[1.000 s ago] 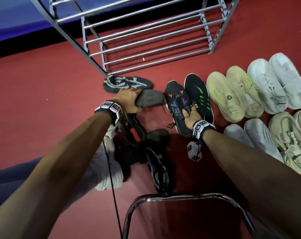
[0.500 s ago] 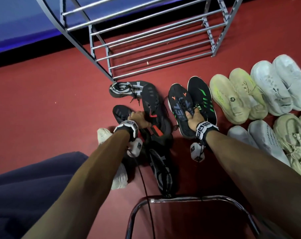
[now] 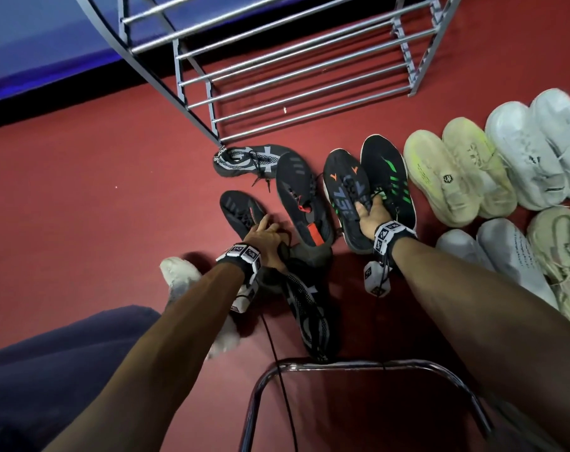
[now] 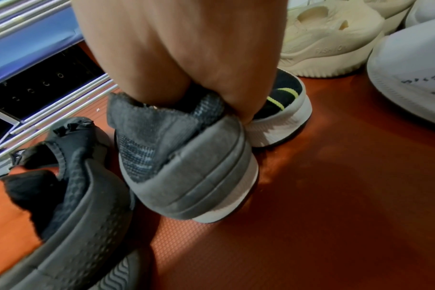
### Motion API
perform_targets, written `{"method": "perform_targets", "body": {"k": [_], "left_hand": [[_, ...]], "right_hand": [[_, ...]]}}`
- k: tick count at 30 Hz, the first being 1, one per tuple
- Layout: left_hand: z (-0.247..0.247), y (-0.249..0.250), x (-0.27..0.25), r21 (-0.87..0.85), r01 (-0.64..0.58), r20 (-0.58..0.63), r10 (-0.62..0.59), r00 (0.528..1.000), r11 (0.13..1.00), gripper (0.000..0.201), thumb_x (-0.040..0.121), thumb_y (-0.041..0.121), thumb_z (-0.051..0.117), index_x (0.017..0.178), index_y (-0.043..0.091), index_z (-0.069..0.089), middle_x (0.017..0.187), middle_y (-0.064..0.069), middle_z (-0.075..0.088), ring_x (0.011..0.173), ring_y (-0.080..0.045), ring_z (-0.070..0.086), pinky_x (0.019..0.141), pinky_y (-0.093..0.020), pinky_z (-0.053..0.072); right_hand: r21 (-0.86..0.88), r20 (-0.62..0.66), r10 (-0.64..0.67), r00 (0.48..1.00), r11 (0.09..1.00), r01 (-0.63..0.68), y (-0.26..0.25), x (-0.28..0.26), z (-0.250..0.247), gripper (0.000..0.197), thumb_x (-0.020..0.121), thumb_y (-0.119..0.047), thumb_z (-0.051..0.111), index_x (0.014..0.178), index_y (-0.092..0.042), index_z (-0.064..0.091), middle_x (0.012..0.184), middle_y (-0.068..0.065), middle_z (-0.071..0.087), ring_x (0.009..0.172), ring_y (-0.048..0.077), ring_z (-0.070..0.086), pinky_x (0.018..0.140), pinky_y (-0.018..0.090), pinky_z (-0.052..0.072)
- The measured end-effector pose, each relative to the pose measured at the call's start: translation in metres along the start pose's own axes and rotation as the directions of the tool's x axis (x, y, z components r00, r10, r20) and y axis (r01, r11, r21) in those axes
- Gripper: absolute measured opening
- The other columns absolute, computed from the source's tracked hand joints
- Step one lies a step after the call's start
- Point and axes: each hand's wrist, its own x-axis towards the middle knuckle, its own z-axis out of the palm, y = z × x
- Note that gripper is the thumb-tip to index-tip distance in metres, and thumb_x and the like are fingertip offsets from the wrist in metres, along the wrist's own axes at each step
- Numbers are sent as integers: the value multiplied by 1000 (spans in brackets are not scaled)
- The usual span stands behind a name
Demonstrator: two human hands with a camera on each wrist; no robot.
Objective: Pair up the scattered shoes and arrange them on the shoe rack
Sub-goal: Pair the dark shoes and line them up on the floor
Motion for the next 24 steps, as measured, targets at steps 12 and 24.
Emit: {"method": "perform_targets", "body": {"k": [12,24], "left_hand": [[7,-52,-26,243,203,-70,-192,979,949,93,60,69,78,142,36,48,152,2,42,152,-33,14,121,-58,12],[25,-10,-11,-193,213,-195,-250,948,958,89,72,66,70,142,18,43,138,-8,55,129,-33,49,105,-44,41]], "right_hand": [[-74,-6,-15,1000,997,15,0,3,4,68,105,-42,38,158,-13,7,150,22,43,133,41,46,108,46,36],[-49,-22,-36,999,998,35,1,6,6,62,103,-42,40,152,-11,20,141,21,52,126,40,52,106,46,40]]}}
